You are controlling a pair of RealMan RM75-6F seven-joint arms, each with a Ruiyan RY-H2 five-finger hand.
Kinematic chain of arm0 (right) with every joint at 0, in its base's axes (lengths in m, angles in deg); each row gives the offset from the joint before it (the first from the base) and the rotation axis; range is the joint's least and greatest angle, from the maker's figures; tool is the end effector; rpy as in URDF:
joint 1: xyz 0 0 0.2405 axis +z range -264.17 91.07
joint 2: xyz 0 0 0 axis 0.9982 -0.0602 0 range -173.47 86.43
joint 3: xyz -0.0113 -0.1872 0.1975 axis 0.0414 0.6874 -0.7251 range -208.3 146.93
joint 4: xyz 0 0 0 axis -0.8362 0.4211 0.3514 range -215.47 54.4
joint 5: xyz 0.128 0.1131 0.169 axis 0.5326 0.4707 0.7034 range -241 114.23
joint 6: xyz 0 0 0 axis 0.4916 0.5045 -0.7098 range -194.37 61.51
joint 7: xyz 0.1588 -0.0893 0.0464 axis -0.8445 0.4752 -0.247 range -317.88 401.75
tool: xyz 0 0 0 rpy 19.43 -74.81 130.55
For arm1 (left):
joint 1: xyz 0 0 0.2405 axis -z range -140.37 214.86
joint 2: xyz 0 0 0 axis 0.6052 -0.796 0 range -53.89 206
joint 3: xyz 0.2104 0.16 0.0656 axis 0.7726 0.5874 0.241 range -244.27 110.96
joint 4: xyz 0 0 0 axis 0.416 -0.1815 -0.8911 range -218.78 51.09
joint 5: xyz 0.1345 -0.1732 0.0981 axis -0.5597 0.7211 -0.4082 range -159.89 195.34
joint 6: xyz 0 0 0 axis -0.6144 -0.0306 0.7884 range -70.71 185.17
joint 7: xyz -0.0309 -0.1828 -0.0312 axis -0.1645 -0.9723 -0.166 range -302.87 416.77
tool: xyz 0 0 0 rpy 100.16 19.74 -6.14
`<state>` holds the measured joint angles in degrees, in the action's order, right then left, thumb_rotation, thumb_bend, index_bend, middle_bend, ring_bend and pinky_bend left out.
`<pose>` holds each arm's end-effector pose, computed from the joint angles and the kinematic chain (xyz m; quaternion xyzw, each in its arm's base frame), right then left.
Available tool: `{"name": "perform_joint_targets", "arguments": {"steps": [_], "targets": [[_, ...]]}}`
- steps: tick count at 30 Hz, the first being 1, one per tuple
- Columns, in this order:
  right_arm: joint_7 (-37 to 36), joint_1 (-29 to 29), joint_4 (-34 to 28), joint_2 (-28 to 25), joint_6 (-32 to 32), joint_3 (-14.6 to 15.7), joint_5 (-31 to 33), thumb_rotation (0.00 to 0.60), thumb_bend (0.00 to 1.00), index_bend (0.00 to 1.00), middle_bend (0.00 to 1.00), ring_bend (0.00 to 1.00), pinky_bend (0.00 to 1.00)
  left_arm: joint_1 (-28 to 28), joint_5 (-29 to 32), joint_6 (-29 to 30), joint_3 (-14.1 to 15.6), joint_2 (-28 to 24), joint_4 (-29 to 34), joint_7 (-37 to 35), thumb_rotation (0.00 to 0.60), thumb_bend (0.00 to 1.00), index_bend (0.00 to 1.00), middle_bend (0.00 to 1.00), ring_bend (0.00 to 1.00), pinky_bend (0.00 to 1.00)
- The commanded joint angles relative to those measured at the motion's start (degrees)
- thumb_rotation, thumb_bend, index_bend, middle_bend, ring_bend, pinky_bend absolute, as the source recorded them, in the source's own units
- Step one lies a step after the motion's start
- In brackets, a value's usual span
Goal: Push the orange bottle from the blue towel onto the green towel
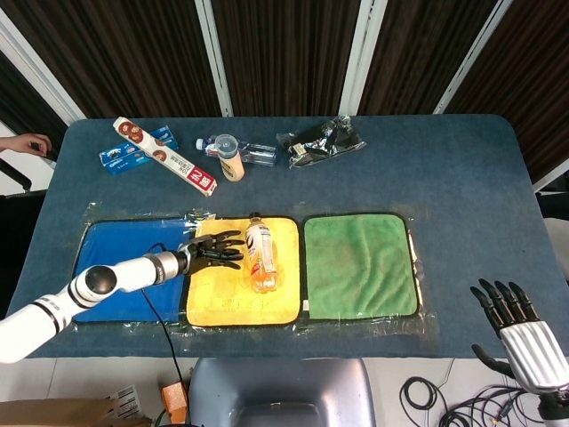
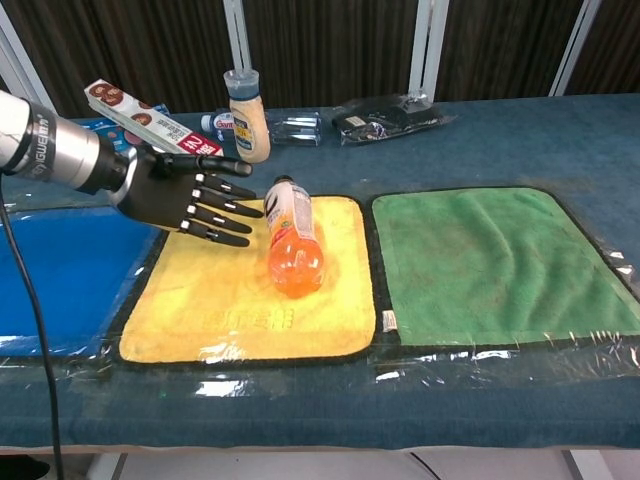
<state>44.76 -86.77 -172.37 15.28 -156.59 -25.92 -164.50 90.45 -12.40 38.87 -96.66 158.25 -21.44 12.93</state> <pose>-0.3270 -0.1628 0.1424 0.6859 -0.3324 0.3530 0.5427 -0.1413 0.4756 -0.0557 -0.2957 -0.9237 -0.2416 0.0311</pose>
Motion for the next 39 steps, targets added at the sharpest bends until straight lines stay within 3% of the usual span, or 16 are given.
{"name": "perform_joint_targets", "arguments": {"steps": [1,17,29,39], "targets": [[-0.65,-0.21,0.2,-0.22,-0.59,0.0,-0.1,0.6,0.15,0.0,0.05,0.01,0.0,1.54,0.31,-1.53,0.77,1.0,-2.24,-1.64,0.6,0.05,0.0,0.07,0.06,0.31],[-3.21,0.15,0.49,-1.09,-0.18,-0.08,0.29,0.6,0.15,0.0,0.05,0.01,0.0,6.22,1.39,-7.03,-0.99,7.8,-10.3,-3.74,0.6,0.05,0.0,0.04,0.05,0.31],[-5.65,0.29,0.79,-1.91,-0.5,-0.08,0.25,0.6,0.15,0.0,0.05,0.01,0.0,8.66,1.63,-7.43,-2.82,9.63,-10.68,-5.0,0.6,0.05,0.0,0.04,0.05,0.31],[-6.86,0.28,1.16,-2.21,-0.94,-0.02,-0.07,0.6,0.15,0.0,0.05,0.01,0.0,10.91,1.21,-8.59,-2.11,11.6,-12.56,-6.55,0.6,0.05,0.0,0.02,0.03,0.31]]}}
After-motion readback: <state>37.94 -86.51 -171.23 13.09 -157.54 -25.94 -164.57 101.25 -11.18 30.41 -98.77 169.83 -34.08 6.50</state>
